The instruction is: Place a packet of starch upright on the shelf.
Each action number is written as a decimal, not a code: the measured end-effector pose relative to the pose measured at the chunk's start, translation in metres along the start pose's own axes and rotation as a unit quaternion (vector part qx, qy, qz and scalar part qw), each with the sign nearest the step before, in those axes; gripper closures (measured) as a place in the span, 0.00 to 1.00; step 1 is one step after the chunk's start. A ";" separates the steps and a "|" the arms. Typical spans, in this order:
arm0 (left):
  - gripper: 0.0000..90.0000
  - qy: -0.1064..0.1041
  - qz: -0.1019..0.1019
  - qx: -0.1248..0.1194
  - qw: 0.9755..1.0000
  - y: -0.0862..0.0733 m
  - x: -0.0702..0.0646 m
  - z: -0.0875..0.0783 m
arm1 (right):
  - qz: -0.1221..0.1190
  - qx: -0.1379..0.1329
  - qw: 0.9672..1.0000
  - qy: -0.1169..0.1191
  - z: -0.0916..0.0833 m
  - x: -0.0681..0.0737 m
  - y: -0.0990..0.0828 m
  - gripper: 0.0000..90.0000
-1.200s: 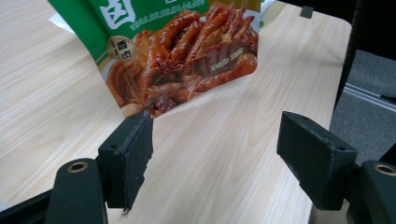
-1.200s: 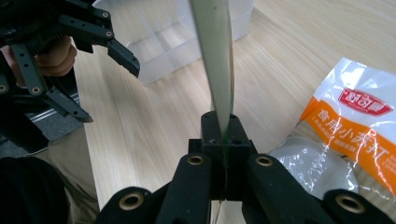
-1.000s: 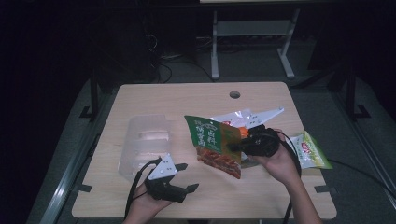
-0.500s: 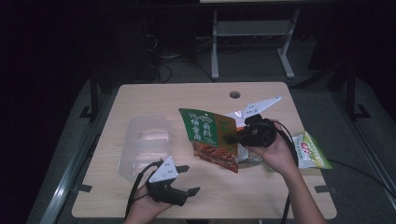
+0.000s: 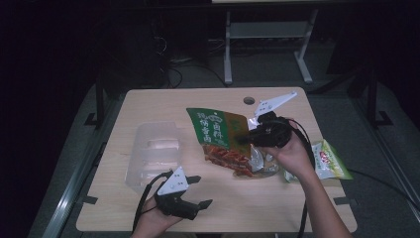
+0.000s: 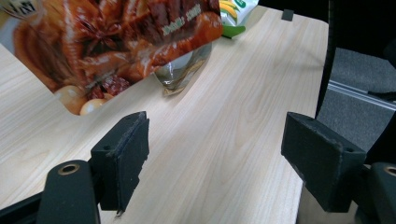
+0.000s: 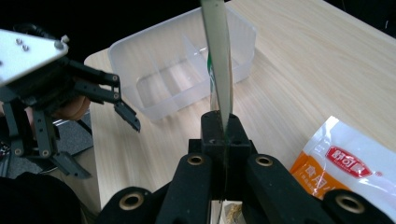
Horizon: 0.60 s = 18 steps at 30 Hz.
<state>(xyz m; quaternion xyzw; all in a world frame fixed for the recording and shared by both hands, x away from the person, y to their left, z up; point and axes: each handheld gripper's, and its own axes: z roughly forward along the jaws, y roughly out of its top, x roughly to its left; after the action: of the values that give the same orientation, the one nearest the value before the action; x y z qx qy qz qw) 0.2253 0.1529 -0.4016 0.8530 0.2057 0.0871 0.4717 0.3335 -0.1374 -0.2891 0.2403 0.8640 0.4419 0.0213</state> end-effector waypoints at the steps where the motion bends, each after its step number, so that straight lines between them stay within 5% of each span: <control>1: 0.26 0.000 0.000 0.000 1.000 0.000 -0.001 0.001 | -0.002 -0.002 1.000 0.000 0.000 0.000 0.002 1.00; 18: 0.24 -0.011 0.011 0.004 1.000 -0.002 -0.003 0.007 | -0.011 -0.029 0.999 0.008 0.015 -0.007 0.055 1.00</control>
<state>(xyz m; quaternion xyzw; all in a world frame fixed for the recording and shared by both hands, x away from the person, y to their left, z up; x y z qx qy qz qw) 0.2248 0.1474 -0.4063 0.8578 0.1915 0.0823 0.4698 0.3652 -0.1020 -0.2565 0.2262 0.8535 0.4688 0.0262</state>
